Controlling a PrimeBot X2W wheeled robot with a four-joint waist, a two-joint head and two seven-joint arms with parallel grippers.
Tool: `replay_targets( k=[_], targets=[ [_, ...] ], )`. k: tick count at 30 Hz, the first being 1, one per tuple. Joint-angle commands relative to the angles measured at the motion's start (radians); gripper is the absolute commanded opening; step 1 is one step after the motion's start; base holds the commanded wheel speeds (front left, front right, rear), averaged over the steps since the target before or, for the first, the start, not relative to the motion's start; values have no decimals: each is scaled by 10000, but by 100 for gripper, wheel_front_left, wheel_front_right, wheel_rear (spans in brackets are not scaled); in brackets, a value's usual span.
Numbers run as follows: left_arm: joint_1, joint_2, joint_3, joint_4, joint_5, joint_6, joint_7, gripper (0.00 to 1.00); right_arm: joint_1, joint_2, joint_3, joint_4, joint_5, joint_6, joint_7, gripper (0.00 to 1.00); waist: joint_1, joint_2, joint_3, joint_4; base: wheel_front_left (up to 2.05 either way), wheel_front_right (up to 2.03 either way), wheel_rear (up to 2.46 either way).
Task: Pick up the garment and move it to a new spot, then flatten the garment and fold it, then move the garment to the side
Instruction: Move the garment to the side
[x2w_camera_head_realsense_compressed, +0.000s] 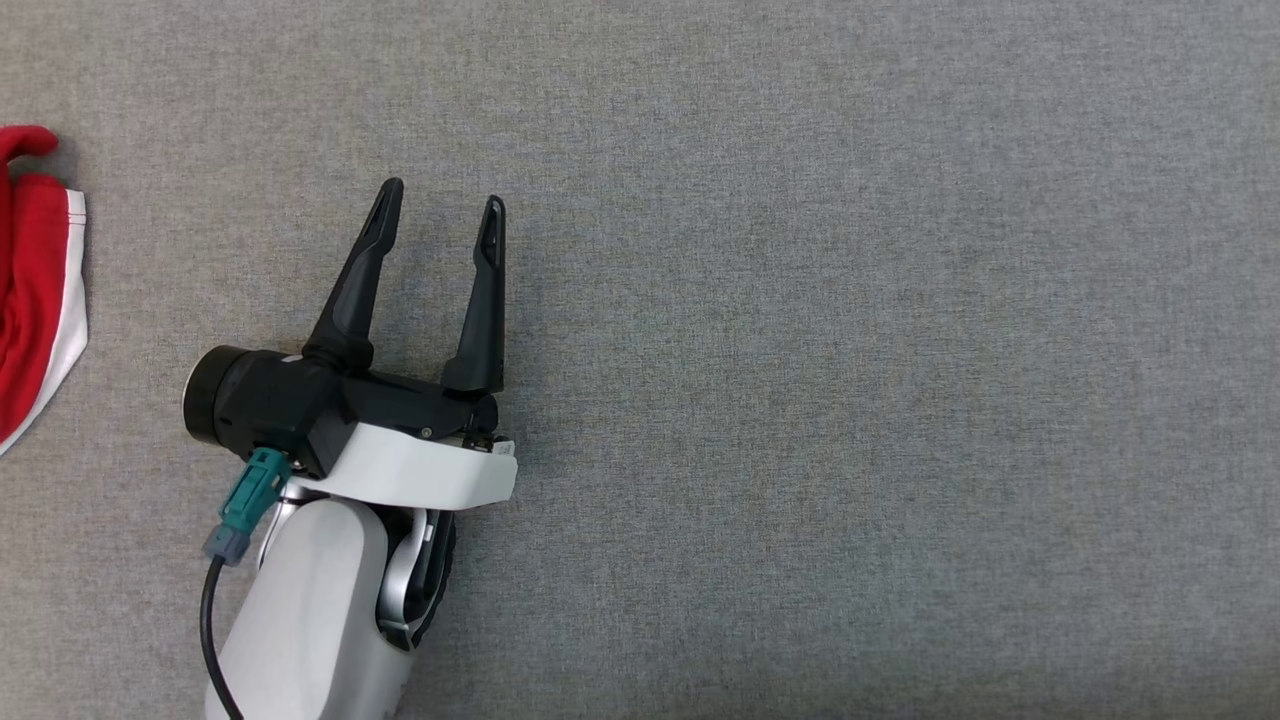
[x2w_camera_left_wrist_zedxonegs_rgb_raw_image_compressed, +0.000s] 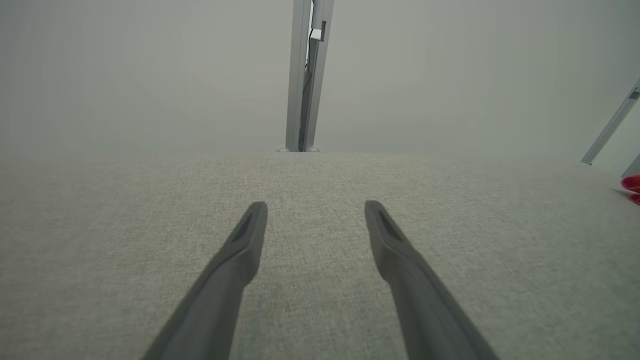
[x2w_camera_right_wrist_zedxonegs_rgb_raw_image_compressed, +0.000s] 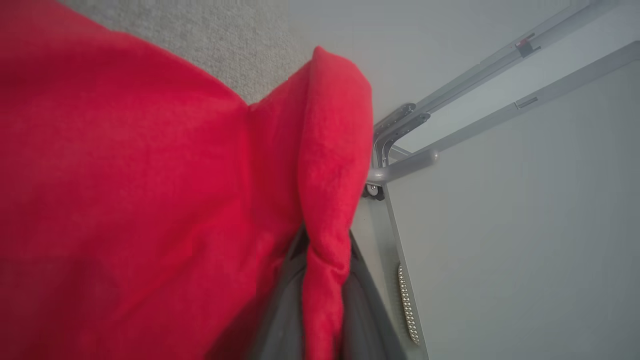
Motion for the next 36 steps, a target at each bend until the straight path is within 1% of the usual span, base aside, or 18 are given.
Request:
replay_targets(
  k=[1, 6, 10, 16, 18, 22, 30, 36],
  targets=[
    [-125, 32, 21, 36, 28, 24, -38, 100, 118, 188, -316, -241, -309, -4, 73, 100, 0, 0, -10, 1, 0, 0, 0],
    [-116, 34, 59, 122, 15, 39, -40, 100, 276, 559, -898, -705, -854, -6, 340, 100, 0, 0, -130, -15, 0, 0, 0],
    [5, 32, 96, 196, -38, 43, -38, 100, 326, 713, -1292, -1143, -1234, -6, 612, 100, 0, 0, -413, -31, 0, 0, 0],
    [275, 34, 159, 251, -120, 94, -38, 100, 325, 1033, -1331, -1959, -1433, -6, 911, 100, 0, 0, -1030, -76, 0, 0, 0],
    [357, 34, 197, 241, -136, 97, -40, 100, 262, 1194, -1213, -2215, -1280, -6, 901, 100, 0, 0, -1274, -90, 0, 0, 0],
    [598, 34, 356, 202, -81, 157, -39, 100, 257, 1747, -677, -2749, -897, -4, 821, 100, 0, 0, -1857, -152, 0, 0, 0],
    [1148, 34, 809, 108, 76, 147, -39, 100, 639, 3067, 798, -3928, 854, -4, 260, 100, 0, 0, -2997, -281, 0, 0, 0],
    [1612, 31, 1199, -5, 170, 152, -39, 100, 1272, 3906, 1573, -4784, 2007, -4, -364, 100, 0, 0, -3694, -327, 0, 0, 0]
  ],
)
